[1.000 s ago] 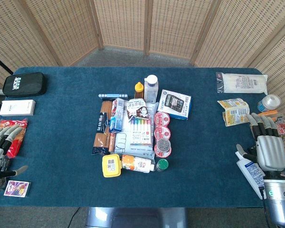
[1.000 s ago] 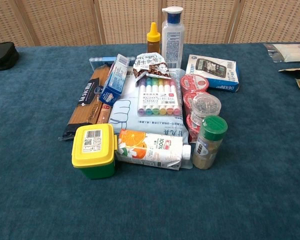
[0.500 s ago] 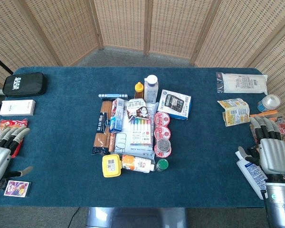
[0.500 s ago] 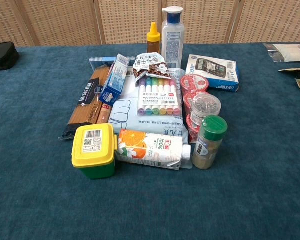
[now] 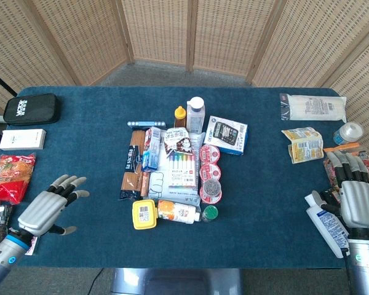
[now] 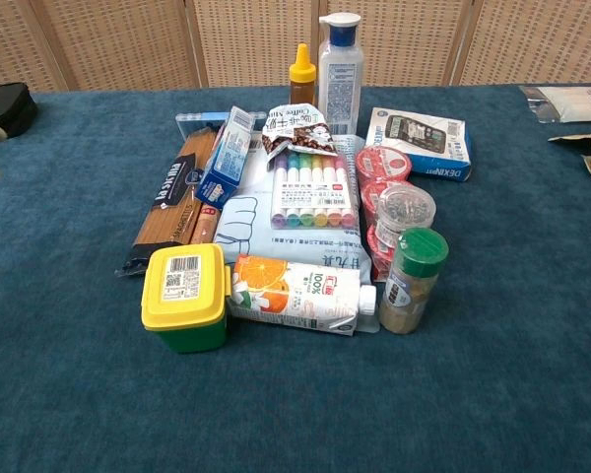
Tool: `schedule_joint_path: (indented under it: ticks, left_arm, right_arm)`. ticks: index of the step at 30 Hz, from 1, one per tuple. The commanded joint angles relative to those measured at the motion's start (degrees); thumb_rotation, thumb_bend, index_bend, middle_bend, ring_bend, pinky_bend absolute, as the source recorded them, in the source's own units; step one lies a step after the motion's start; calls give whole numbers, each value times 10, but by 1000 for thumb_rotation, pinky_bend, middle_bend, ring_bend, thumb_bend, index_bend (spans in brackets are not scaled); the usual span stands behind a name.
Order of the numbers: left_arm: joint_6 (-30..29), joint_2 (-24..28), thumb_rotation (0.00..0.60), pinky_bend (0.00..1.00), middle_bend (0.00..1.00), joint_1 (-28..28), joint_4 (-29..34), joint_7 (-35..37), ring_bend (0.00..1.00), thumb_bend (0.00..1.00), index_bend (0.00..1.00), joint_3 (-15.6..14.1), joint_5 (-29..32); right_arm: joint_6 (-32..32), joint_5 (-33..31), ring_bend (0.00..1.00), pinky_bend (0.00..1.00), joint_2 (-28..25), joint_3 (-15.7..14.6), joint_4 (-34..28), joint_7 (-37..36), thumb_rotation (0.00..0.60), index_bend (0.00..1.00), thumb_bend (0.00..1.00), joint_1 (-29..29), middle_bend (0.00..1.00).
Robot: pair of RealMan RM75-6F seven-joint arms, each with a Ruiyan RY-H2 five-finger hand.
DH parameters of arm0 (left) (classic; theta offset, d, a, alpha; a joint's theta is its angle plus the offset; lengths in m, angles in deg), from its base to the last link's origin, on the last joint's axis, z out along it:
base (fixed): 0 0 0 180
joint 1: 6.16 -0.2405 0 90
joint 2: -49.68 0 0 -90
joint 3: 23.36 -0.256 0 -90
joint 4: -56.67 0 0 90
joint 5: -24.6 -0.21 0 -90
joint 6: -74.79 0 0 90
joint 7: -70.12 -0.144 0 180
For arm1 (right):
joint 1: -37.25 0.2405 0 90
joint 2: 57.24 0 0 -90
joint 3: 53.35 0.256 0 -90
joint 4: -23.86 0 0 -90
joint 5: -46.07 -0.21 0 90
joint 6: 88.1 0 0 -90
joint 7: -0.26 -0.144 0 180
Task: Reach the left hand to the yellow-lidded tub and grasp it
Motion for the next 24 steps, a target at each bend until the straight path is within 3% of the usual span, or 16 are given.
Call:
schedule_joint_path:
  ticks: [1, 12, 24]
  left_arm:
    - [15, -24, 600, 0, 0, 18, 12, -33, 0, 108, 209, 9, 15]
    - [48, -110, 600, 0, 0, 57, -5, -132, 0, 89, 77, 24, 60]
    - [108, -156, 600, 0, 0, 113, -44, -137, 0, 87, 51, 22, 64]
  right_arm:
    - [1, -1, 0, 0, -1, -1, -1, -2, 569, 0, 288, -2, 0]
    - [1, -2, 0, 0, -4, 0, 0, -9, 568, 0, 288, -5, 0]
    - [9, -10, 0, 0, -13, 2, -2, -11, 571, 0, 289, -14, 0]
